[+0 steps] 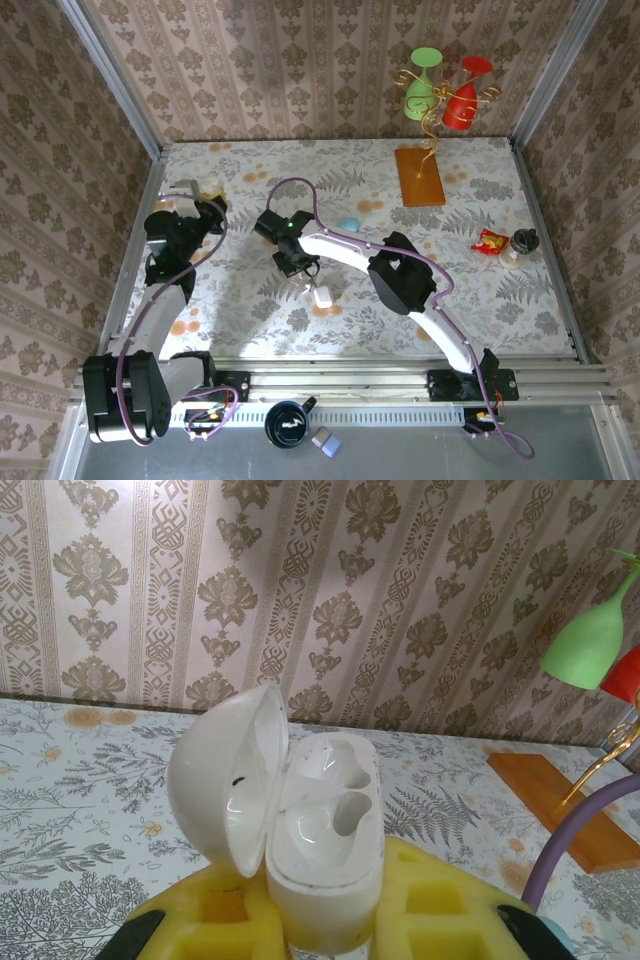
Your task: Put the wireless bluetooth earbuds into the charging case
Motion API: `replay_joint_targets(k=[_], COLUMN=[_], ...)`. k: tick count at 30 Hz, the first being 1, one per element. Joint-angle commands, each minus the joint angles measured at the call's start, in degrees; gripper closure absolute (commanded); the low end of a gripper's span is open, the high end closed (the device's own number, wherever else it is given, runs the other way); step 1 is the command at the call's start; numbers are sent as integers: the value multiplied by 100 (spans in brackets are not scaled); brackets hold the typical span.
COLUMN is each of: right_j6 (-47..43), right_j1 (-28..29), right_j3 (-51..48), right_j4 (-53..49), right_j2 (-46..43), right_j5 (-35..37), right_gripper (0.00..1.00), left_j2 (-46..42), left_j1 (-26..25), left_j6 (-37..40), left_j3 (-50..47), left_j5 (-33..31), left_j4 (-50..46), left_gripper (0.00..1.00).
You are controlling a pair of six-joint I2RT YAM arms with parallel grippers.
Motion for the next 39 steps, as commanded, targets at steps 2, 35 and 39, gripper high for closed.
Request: replay_joint_targets(k=[2, 35, 39], right_j6=[-456, -344, -87], right_j1=[-104, -1237, -1159], right_j3=[-688, -5357, -5223], right_j4=[329, 1369, 925], right_j2=[-693, -3677, -3340], right_j5=[97, -195, 78], right_gripper=[82, 85, 85], left_j2=[-92, -50, -7], left_j1=[-81, -2101, -2139], left_j6=[221, 1519, 1525], left_j3=[-15, -59, -33], left_j5=[30, 677, 648], left_j4=[180, -470, -485], left_gripper=[94, 91, 91])
